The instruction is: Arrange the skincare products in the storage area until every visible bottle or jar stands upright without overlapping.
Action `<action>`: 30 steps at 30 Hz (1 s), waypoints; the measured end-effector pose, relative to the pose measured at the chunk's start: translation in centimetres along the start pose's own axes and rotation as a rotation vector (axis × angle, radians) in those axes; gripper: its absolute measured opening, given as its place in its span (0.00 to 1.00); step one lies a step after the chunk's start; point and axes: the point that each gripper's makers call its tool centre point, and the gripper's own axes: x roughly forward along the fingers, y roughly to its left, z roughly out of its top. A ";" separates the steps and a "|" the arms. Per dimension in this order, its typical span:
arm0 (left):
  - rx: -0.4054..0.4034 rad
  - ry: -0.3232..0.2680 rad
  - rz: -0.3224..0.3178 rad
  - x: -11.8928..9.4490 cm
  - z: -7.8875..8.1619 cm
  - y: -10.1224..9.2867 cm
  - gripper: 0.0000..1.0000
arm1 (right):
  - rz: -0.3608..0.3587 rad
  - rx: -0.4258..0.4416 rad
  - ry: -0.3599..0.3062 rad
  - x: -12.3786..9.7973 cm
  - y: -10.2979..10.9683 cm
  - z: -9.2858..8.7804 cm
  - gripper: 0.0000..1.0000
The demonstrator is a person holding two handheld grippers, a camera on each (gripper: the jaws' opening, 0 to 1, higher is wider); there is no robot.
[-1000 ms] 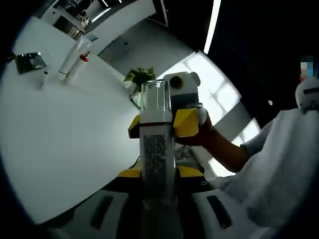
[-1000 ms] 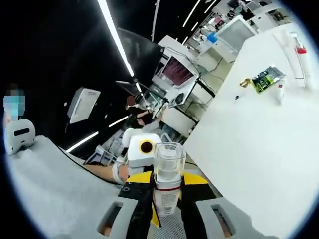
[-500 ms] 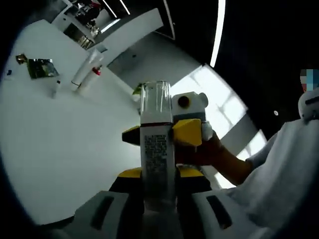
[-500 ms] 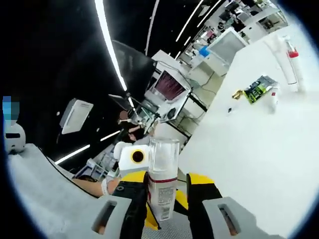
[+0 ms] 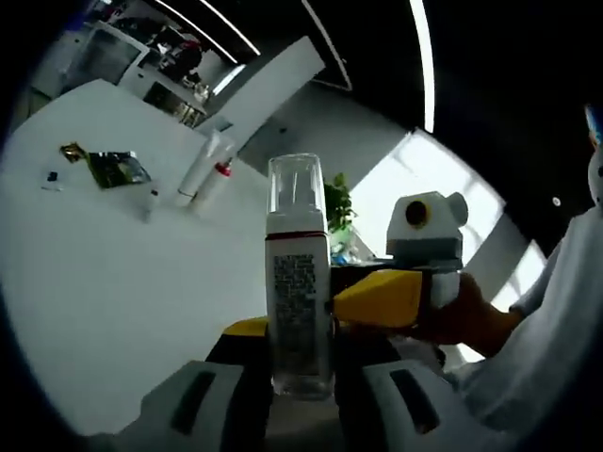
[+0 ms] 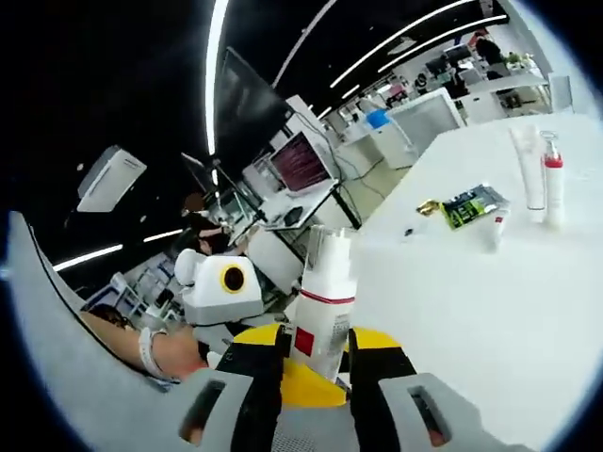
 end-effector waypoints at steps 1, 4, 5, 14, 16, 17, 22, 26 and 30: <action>0.010 0.007 0.001 0.1 -0.1 -0.1 0.21 | -0.008 0.006 -0.010 0.0 -0.1 0.2 0.19; 0.012 0.005 -0.006 0.0 0.0 -0.1 0.21 | -0.016 0.018 -0.022 0.2 -0.4 0.3 0.18; 0.012 0.001 -0.002 0.0 0.0 -0.1 0.21 | -0.017 0.018 -0.025 0.2 -0.4 0.4 0.17; 0.024 0.027 -0.019 0.3 -0.5 -0.3 0.21 | -0.013 -0.072 -0.007 -0.1 0.1 0.0 0.15; 0.035 0.030 -0.028 0.3 -0.6 -0.5 0.21 | -0.013 -0.076 -0.007 -0.3 0.0 -0.1 0.15; 0.035 0.030 -0.029 0.3 -0.6 -0.5 0.21 | -0.011 -0.081 -0.012 -0.4 0.1 0.0 0.15; 0.029 0.024 -0.038 0.5 -0.5 -0.8 0.21 | -0.014 -0.107 -0.019 -0.6 0.2 0.1 0.15; 0.030 0.020 -0.037 0.4 -0.4 -0.8 0.21 | -0.022 -0.148 -0.017 -0.5 0.4 0.2 0.15; 0.052 0.016 -0.026 0.4 -0.3 -0.6 0.21 | -0.032 -0.171 -0.015 -0.5 0.3 0.3 0.15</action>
